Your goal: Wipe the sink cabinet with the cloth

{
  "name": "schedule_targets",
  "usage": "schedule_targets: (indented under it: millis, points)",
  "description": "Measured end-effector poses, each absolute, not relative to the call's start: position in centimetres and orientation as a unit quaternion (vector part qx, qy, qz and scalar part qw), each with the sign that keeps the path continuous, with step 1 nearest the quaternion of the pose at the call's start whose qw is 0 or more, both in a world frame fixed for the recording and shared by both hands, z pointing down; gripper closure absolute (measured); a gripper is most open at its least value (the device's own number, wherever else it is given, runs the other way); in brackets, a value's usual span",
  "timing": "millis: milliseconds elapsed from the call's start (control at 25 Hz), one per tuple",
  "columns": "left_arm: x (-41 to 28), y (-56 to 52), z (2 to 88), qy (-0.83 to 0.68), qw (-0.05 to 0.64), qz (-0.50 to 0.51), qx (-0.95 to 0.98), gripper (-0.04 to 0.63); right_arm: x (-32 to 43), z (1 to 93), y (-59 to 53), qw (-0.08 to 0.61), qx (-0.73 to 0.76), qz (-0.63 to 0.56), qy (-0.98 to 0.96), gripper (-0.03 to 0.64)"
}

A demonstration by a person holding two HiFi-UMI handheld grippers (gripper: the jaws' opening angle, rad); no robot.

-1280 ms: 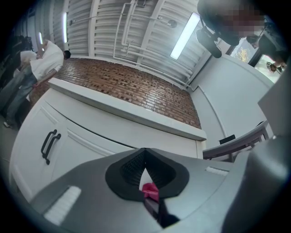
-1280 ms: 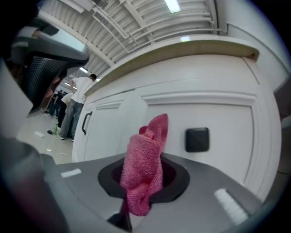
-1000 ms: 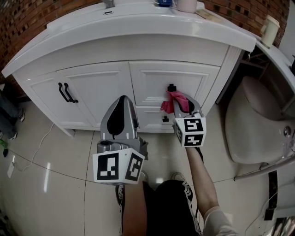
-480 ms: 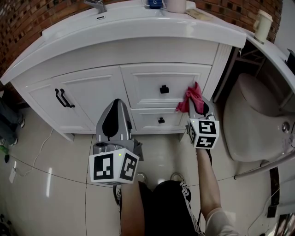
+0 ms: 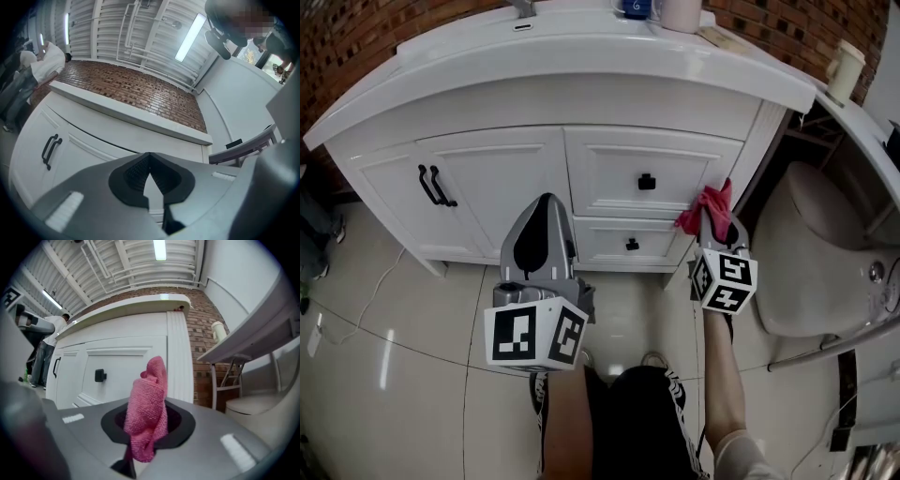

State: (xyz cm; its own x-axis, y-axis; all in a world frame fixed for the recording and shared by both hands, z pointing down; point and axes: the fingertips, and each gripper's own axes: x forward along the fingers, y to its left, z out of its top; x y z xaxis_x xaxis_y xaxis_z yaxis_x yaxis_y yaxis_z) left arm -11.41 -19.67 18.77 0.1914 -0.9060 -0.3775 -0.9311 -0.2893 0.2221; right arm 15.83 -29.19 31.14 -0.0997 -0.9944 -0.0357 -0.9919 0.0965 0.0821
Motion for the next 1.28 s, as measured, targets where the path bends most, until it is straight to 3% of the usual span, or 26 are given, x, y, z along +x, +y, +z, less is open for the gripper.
schedule_targets:
  millis: [440,640,920,1280]
  points:
    - [-13.0,-18.6,18.3,0.593,0.023,0.239,-0.769,0.581,-5.2,32.0,-28.4,0.028,0.501,-0.062,-0.863,0.555]
    - [-12.5,-18.0,17.3,0.584,0.045,0.234,-0.776,0.581,-10.2,32.9,-30.2,0.047,0.474,-0.084,-0.875,0.555]
    - [-12.1,-18.1,17.4,0.575,0.044,0.241,-0.780,0.581,-8.4,34.0,-31.0,0.058,0.488,-0.091,-0.866,0.555]
    - [-10.2,-18.7,17.9,0.575,0.050,0.218,-0.787,0.580,6.0,34.4,-30.9,0.046,0.583,-0.076,-0.807,0.555]
